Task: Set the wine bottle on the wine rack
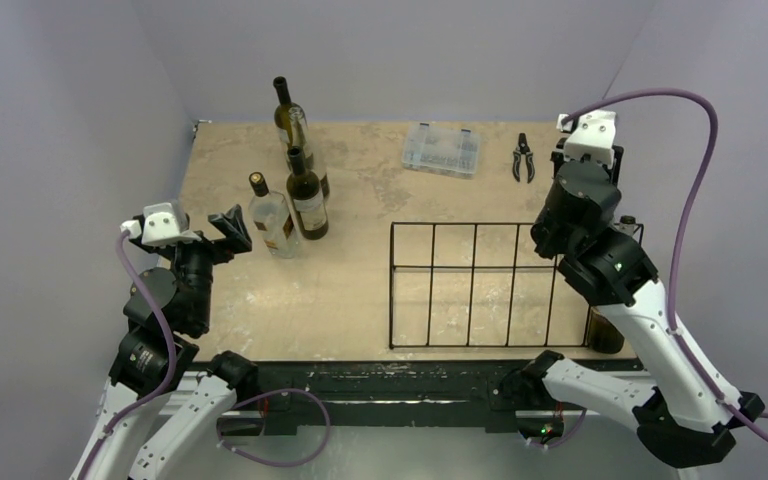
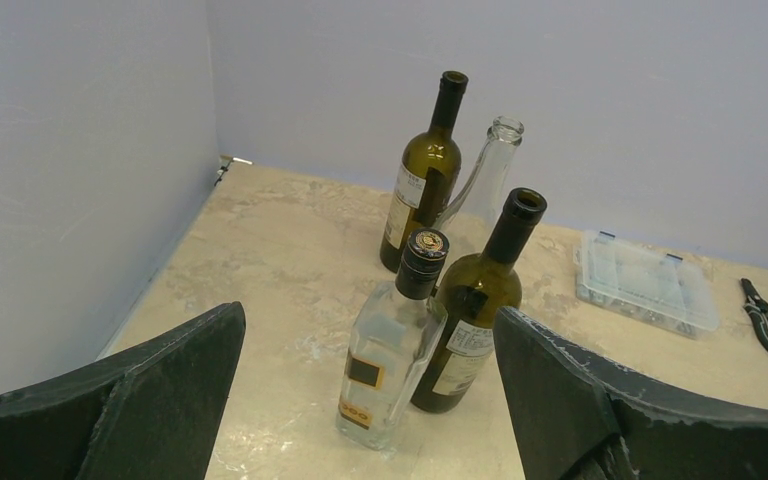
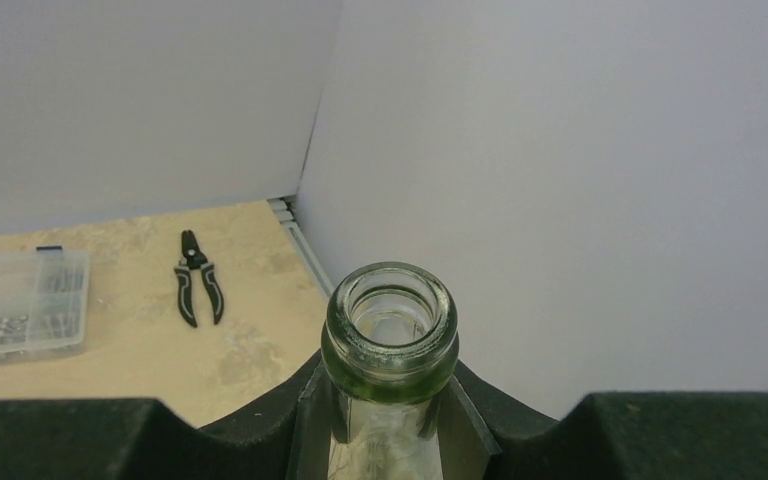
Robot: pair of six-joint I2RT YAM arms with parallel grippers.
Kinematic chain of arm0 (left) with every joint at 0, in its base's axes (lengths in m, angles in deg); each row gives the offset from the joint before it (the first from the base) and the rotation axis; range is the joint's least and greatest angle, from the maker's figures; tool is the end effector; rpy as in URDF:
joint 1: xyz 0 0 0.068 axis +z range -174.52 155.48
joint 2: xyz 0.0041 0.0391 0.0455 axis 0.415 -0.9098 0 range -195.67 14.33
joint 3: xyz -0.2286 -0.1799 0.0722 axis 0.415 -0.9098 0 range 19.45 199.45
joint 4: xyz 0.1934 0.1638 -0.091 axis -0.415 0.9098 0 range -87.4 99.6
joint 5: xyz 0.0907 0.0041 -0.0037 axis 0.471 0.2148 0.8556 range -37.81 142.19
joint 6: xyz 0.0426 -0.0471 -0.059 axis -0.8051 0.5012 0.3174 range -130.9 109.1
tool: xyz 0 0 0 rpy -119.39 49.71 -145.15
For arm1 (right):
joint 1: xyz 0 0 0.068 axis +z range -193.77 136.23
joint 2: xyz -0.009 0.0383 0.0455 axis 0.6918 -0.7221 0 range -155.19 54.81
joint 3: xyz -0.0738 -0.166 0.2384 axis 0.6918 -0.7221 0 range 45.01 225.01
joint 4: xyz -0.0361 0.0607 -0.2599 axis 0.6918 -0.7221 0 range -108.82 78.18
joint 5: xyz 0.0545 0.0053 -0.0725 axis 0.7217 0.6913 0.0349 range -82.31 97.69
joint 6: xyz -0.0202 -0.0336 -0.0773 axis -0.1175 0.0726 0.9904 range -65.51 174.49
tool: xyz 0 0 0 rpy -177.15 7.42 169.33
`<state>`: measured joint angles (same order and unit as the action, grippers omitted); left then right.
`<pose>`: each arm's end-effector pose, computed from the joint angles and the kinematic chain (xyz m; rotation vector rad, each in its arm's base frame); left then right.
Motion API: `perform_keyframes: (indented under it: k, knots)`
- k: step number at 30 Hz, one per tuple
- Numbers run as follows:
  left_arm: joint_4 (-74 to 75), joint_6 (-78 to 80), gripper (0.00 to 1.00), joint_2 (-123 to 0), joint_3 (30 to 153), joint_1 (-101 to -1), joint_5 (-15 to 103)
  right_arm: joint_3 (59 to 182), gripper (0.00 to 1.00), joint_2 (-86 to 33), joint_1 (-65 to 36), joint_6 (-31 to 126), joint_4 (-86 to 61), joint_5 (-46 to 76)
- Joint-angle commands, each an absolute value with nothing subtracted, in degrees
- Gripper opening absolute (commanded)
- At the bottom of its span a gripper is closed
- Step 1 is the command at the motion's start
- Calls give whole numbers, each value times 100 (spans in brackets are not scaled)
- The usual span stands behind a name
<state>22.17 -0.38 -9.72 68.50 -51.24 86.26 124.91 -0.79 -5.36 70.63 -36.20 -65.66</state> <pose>0.1038 -0.0043 0.4067 -0.2726 1.4677 -0.0860 0.1689 0.0402 0.5130 0.2626 1.5931 -0.6968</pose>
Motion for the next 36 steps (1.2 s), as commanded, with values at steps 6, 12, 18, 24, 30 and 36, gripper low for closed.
perform_keyframes:
  k: [6, 12, 18, 24, 30, 36]
  knots:
    - [2219, 102, 95, -1076, 7074, -5141, 8496, 12494, 0, -346, -1758, 5933, -4477, -5290]
    - [2237, 132, 95, -1103, 7079, -5146, 8472, 12490, 0, -679, -2121, 5335, -4981, -4901]
    - [2253, 204, 94, -1183, 7087, -5150, 8348, 12327, 0, -957, -2259, 4673, -5473, -5013]
    - [2301, 254, 94, -1248, 7121, -5150, 8259, 11911, 0, -952, -2374, 3939, -5677, -4886]
    - [2314, 283, 94, -1225, 7129, -5150, 8265, 11176, 0, -825, -2441, 3704, -5431, -5080]
    - [2325, 288, 94, -1270, 7121, -5210, 8260, 10715, 0, -624, -2476, 3146, -5554, -5314]
